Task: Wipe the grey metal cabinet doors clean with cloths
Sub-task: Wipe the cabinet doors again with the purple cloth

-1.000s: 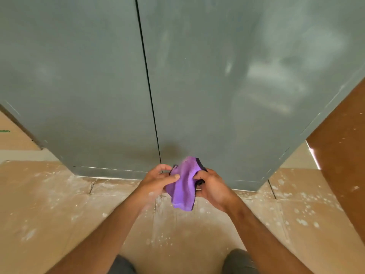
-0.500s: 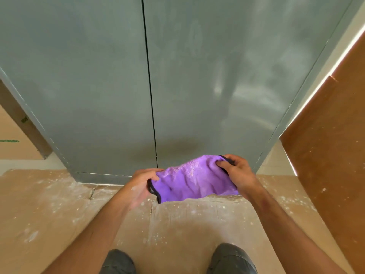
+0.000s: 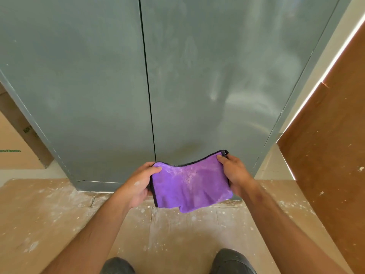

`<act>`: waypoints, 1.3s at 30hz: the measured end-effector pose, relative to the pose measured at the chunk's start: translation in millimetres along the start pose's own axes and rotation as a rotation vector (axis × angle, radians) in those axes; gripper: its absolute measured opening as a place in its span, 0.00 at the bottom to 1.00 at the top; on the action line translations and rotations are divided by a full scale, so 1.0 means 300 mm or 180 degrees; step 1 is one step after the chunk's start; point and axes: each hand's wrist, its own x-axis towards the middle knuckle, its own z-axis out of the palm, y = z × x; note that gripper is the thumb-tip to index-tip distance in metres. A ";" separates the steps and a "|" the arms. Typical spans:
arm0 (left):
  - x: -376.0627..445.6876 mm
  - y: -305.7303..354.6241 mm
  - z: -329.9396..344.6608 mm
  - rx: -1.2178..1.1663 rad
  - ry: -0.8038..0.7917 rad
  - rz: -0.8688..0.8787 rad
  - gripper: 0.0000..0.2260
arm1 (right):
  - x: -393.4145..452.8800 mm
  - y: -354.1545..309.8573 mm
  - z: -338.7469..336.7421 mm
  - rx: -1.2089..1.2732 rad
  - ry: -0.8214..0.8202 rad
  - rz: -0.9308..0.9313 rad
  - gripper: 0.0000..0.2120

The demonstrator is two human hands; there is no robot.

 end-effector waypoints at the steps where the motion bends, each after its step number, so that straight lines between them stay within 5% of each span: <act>1: -0.003 0.009 0.017 0.0058 -0.0013 0.0104 0.09 | -0.007 -0.007 0.016 0.0051 0.0011 -0.0059 0.10; 7: -0.080 0.103 0.097 0.0298 -0.0235 0.0581 0.16 | -0.075 -0.070 0.065 -0.0061 -0.0066 -0.0230 0.21; 11: -0.148 0.213 0.069 -0.0248 -0.1137 0.0666 0.19 | -0.096 -0.176 0.006 0.0401 -0.0491 -0.0607 0.22; 13: -0.159 0.241 0.056 -0.0651 -0.1499 0.0330 0.17 | -0.106 -0.220 -0.004 0.0864 -0.0711 -0.0674 0.20; 17: -0.116 0.172 0.115 -0.0536 -0.1585 -0.0850 0.44 | -0.118 -0.241 0.043 0.0584 -0.0794 -0.0778 0.14; 22: -0.079 0.100 0.168 0.0026 -0.1801 -0.0897 0.26 | -0.088 -0.263 0.023 -0.0092 -0.0490 -0.0649 0.11; 25: -0.068 0.085 0.159 -0.0081 -0.1736 -0.0609 0.21 | -0.061 -0.209 -0.040 -0.0699 -0.0105 -0.0158 0.24; 31: -0.056 -0.004 0.136 -0.0472 -0.1256 -0.0294 0.12 | -0.102 0.134 -0.047 -0.0396 -0.1626 0.1393 0.53; 39: -0.047 -0.052 0.064 -0.0183 -0.1027 -0.0497 0.14 | -0.141 0.248 0.065 -0.0156 -0.1777 0.1274 0.41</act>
